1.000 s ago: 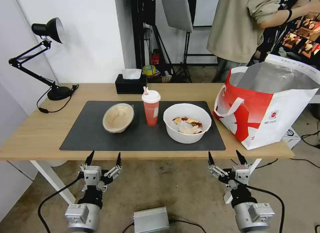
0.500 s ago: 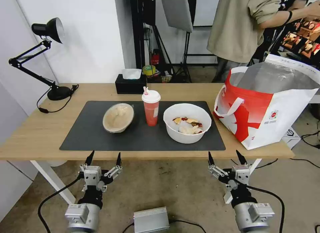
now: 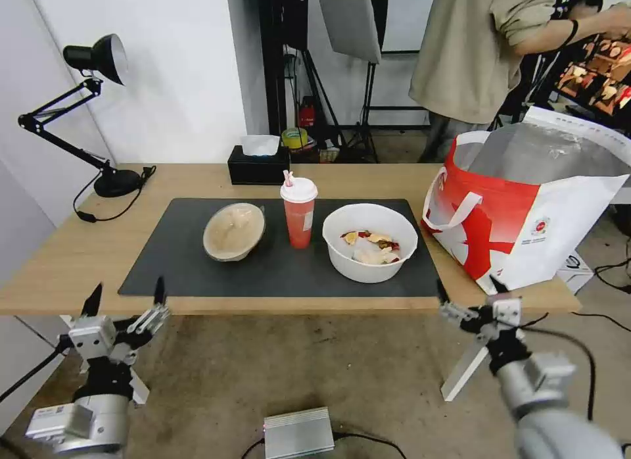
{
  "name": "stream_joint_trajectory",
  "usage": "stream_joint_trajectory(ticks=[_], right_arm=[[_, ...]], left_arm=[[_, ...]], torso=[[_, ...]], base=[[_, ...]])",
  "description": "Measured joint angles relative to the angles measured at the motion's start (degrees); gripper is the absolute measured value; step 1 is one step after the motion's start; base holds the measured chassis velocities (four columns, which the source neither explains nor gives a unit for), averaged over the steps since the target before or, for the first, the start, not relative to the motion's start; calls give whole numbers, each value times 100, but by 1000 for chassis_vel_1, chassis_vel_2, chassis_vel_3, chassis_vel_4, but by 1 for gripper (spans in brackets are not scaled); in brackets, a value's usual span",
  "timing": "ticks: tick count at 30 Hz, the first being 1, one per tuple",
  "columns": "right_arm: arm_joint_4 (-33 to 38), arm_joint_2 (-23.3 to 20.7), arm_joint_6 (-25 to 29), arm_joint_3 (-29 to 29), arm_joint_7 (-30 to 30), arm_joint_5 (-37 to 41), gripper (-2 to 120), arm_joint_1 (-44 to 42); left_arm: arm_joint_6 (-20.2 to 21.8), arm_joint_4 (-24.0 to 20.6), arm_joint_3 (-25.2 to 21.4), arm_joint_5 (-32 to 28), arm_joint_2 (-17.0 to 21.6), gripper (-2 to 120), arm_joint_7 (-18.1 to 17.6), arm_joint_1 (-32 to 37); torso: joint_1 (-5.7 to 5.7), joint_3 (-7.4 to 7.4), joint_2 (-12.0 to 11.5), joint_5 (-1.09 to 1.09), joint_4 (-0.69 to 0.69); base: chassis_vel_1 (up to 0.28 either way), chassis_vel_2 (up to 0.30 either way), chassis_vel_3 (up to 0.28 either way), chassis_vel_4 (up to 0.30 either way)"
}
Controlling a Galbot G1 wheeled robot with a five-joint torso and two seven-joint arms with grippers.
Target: Pick up the trash from the table and place it into the takeout bag.
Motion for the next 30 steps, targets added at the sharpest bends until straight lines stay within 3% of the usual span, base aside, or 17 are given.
stream_joint_trajectory(ticks=[5,12,20,30], right_arm=[[134,-464,-13,182,-118,424,100,135],[166,-658,77,114,-291,508,100,216],[279,-1036,79,-115,-580,604,100,371],[325,-1367,79,-528,-871,588,100,586]], left_arm=[[-14,-1,103,22,-16,100,94,29],[-93,98,255,102,-50,100,197,59],[-231,253,610,409,-215,100,307,102],[-316,410,731,549,-360,100,427,96]], torso=[[0,0,0,-4,1],[0,0,0,-1,0],[0,0,0,-2,0],[0,-1,0,-2,0]], base=[[0,0,0,0],[0,0,0,0],[0,0,0,0],[0,0,0,0]])
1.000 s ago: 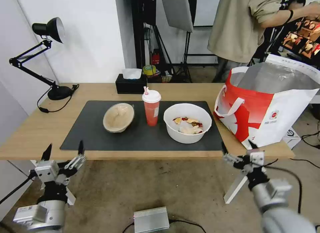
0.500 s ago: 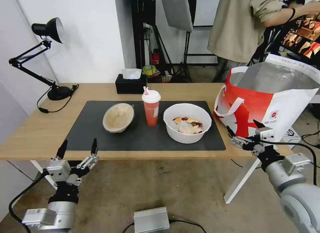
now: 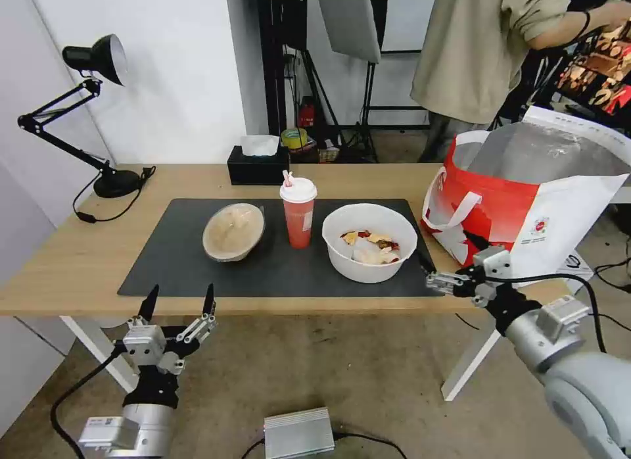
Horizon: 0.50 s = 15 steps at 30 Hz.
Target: Pick up the trash from the table and place it into the takeout bag.
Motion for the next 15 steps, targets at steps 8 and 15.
stream_joint_trajectory(ticks=[8,15], right_arm=[[-128,-533,0,-324,-155,204,100,547],[-266,-858,-1,-656,-243,449,100,1069]], left_arm=[[-141,93,128,172,-185,100,98,55],[-244,121,155,255,-374,100,242,125]], torso=[[0,0,0,0,1],[0,0,0,-1,1]], base=[[0,0,0,0],[0,0,0,0]])
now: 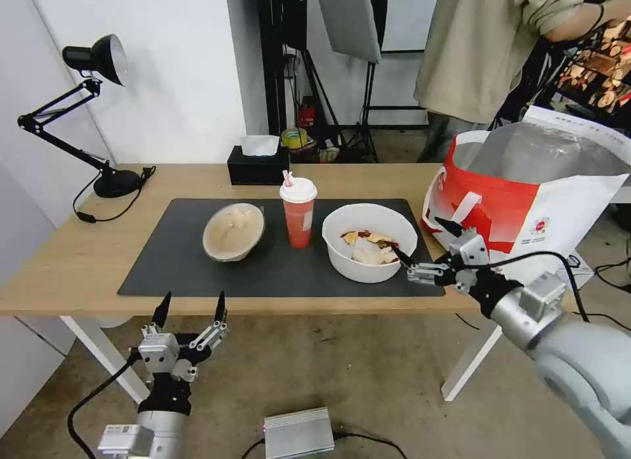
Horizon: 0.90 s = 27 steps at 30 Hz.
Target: Pick up the trash from the table and place it into the takeout bag.
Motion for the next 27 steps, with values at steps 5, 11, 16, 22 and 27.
stream_joint_trajectory(ticks=[5,11,16,22,27], right_arm=[[-125,-337,-163,-494,-154,441,100,665],[-306,-578,-518,-1045,-419,912,100,1495],[-482,-675,-875,-1571,-536,1336,100,2189],[-777,-683,-1302,-2189,-792,1651,100,2988],[-1108,-632,-1546,-2739,-767,1929,100,3717]], left_arm=[[-169,1,-52,73,-44,100,74,141],[-206,27,-152,65,-52,100,80,126],[-206,46,-163,56,-82,100,88,96],[-204,120,-222,21,-71,100,112,54],[-176,172,-243,4,-58,100,125,-10]], torso=[[0,0,0,1,-1],[0,0,0,0,0],[0,0,0,0,-1],[0,0,0,0,-1],[0,0,0,0,-1]], base=[[0,0,0,0],[0,0,0,0],[0,0,0,0],[0,0,0,0],[0,0,0,0]])
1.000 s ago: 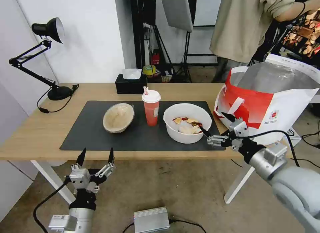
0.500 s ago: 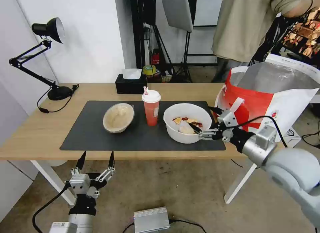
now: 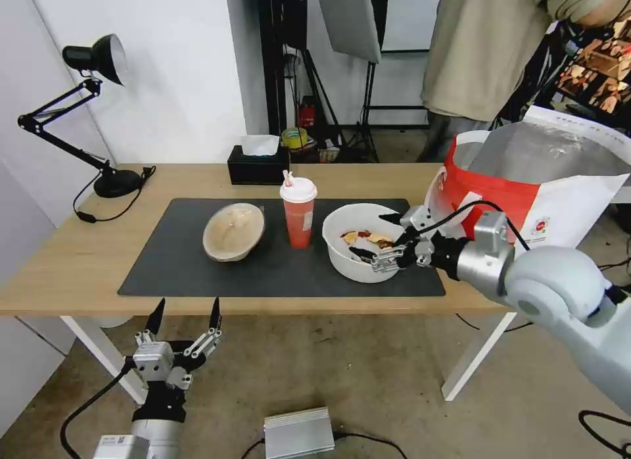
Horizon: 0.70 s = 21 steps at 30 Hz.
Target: Pick up the trash from the table and place it into the takeout bag.
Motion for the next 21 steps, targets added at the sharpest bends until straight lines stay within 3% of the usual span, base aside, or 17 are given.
stream_joint_trajectory(ticks=[11,21], right_arm=[[-674,110,-389,-1446,6,419,100,1520],[-908,300,-539,-1997,66,540,100,1951]], left_arm=[[155,70,-85,-109,16,100,86,-94],[177,150,-132,-145,46,100,120,-146]], torso=[[0,0,0,0,1],[-1,0,1,0,0]], base=[[0,0,0,0],[0,0,0,0]])
